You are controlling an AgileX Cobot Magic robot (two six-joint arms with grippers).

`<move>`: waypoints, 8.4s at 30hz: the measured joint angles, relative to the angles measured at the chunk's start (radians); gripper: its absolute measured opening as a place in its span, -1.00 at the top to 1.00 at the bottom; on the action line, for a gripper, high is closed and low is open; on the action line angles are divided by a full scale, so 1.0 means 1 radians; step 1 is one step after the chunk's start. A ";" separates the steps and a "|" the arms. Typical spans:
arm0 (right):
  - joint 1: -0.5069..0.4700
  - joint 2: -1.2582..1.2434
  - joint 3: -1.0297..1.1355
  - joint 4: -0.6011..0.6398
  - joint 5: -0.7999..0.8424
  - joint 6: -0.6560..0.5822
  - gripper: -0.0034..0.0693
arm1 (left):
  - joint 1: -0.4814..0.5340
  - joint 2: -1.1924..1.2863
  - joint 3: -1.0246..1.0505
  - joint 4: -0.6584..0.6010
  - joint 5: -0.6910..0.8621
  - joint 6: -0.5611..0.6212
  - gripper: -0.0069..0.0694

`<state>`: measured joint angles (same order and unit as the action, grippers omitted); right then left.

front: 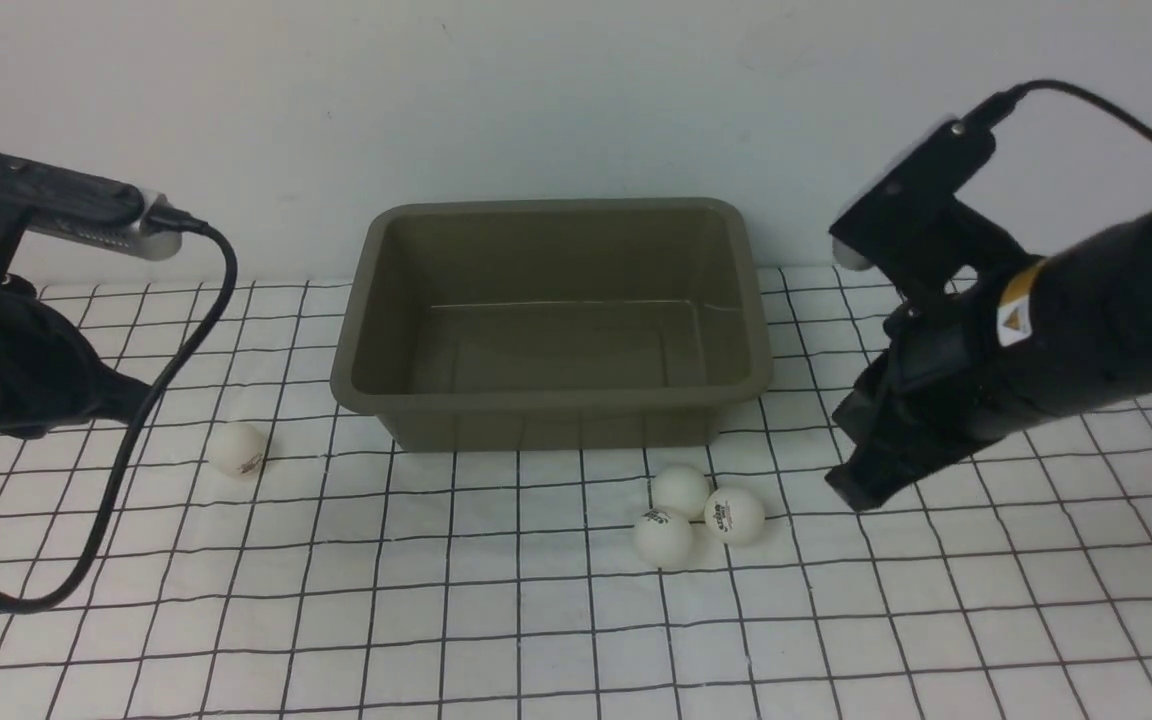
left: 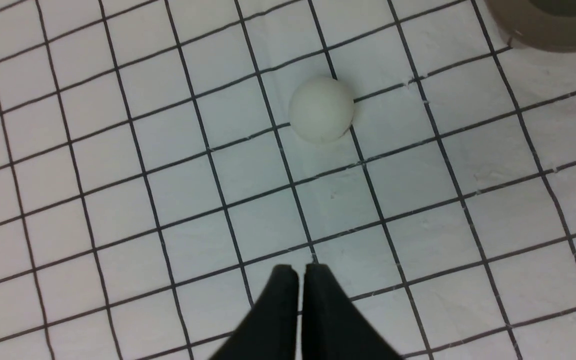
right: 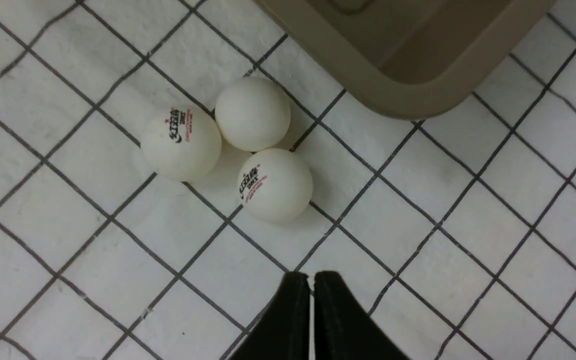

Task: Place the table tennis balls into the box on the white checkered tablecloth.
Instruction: 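Reach for and grasp a ping pong ball on the table, then release the ping pong ball into the bin and lift the gripper away, then reach for and grasp a ping pong ball on the table, then release the ping pong ball into the bin and lift the gripper away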

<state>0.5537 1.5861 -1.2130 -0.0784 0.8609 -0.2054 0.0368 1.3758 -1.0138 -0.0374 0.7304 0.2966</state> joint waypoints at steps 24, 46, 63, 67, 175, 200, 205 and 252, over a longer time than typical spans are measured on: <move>0.000 0.233 -0.059 0.053 -0.051 0.042 -0.42 | 0.000 0.044 0.000 0.007 -0.001 0.007 0.83; 0.000 0.393 -0.175 0.056 0.009 0.034 -0.42 | 0.000 0.044 0.000 0.008 -0.001 0.013 0.83; 0.000 0.437 -0.178 0.055 -0.005 0.027 -0.26 | 0.000 0.044 0.000 0.010 -0.001 0.014 0.83; -0.001 0.443 -0.178 0.054 -0.005 0.027 -0.10 | 0.000 0.044 0.000 0.011 -0.001 0.014 0.83; 0.138 0.421 -0.264 0.007 0.076 0.497 -0.41 | 0.000 0.044 0.000 0.003 0.051 0.012 0.83; 0.138 0.486 -0.264 0.007 0.019 0.499 -0.15 | 0.000 0.044 0.000 0.001 0.049 0.012 0.83; 0.138 0.486 -0.264 0.007 0.020 0.500 -0.08 | 0.000 0.044 0.000 -0.002 0.049 0.012 0.83; 0.024 0.633 -0.790 -0.101 0.061 0.170 -0.08 | 0.000 0.053 0.000 -0.067 -0.062 0.013 0.80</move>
<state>0.5773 2.2192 -2.0032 -0.1792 0.9219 -0.0359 0.0368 1.4291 -1.0138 -0.1043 0.6685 0.3094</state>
